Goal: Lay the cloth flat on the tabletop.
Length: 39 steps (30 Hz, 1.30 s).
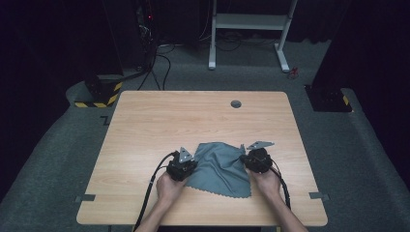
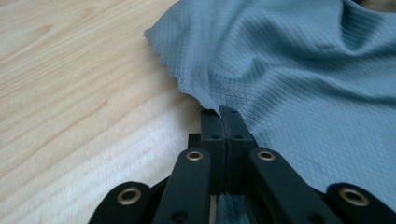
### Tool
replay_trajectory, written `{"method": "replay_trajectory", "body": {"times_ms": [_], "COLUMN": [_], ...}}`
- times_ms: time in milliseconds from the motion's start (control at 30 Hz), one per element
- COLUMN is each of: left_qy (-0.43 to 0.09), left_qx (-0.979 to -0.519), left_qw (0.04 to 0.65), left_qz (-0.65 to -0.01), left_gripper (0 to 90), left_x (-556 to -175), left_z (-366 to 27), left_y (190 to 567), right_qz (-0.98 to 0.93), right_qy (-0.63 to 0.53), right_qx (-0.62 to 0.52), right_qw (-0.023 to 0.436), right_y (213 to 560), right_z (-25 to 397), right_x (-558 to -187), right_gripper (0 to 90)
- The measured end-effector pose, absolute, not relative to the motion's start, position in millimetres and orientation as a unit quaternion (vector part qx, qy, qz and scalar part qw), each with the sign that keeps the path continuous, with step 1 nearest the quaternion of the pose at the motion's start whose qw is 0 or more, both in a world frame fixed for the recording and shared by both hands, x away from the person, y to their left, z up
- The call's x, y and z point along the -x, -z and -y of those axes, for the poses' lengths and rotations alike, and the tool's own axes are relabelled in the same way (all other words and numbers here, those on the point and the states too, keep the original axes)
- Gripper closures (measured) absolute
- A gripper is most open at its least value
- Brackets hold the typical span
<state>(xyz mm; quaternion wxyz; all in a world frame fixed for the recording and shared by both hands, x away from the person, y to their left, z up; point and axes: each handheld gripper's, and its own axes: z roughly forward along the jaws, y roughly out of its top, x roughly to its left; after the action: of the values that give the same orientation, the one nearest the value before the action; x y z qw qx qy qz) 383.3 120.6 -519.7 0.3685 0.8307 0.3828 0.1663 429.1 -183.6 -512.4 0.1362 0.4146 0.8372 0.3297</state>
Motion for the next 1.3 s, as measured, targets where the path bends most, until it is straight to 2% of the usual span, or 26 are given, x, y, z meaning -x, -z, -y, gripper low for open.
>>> {"method": "replay_trajectory", "body": {"times_ms": [200,333,500,667,800,867,900,1033,1067,1300], "left_qy": [-0.133,-0.135,-0.170,-0.167,-0.149,-0.132,-0.128,-0.105,-0.106,-0.146], "left_qx": [-0.836,-0.827,-0.802,-0.787,-0.790,-0.788,-0.792,-0.814,-0.817,-0.833], "left_qw": [0.369,0.374,0.376,0.364,0.371,0.386,0.385,0.381,0.381,0.401], "left_qz": [-0.383,-0.398,-0.432,-0.468,-0.464,-0.461,-0.456,-0.426,-0.419,-0.352], "left_gripper": [88.3,75.3,62.8,59.2,55.8,57.9,61.7,87.1,90.0,90.0], "left_x": [-368,-370,-397,-433,-447,-447,-448,-447,-446,-424], "left_z": [-134,-139,-143,-142,-136,-133,-131,-124,-122,-107], "left_y": [518,513,501,503,509,511,513,518,518,496], "right_qz": [-0.845,-0.839,-0.823,-0.818,-0.818,-0.819,-0.820,-0.822,-0.822,-0.822], "right_qy": [-0.325,-0.332,-0.342,-0.332,-0.320,-0.317,-0.315,-0.313,-0.314,-0.315], "right_qx": [-0.403,-0.407,-0.425,-0.440,-0.447,-0.448,-0.445,-0.441,-0.441,-0.440], "right_qw": [0.136,0.139,0.158,0.166,0.169,0.171,0.175,0.177,0.175,0.176], "right_y": [511,506,500,504,510,512,512,512,513,513], "right_z": [193,200,198,188,183,182,182,181,182,182], "right_x": [-422,-418,-426,-440,-445,-445,-445,-445,-445,-445], "right_gripper": [89.9,86.4,81.3,77.3,76.2,76.5,76.6,77.6,77.9,78.0]}}
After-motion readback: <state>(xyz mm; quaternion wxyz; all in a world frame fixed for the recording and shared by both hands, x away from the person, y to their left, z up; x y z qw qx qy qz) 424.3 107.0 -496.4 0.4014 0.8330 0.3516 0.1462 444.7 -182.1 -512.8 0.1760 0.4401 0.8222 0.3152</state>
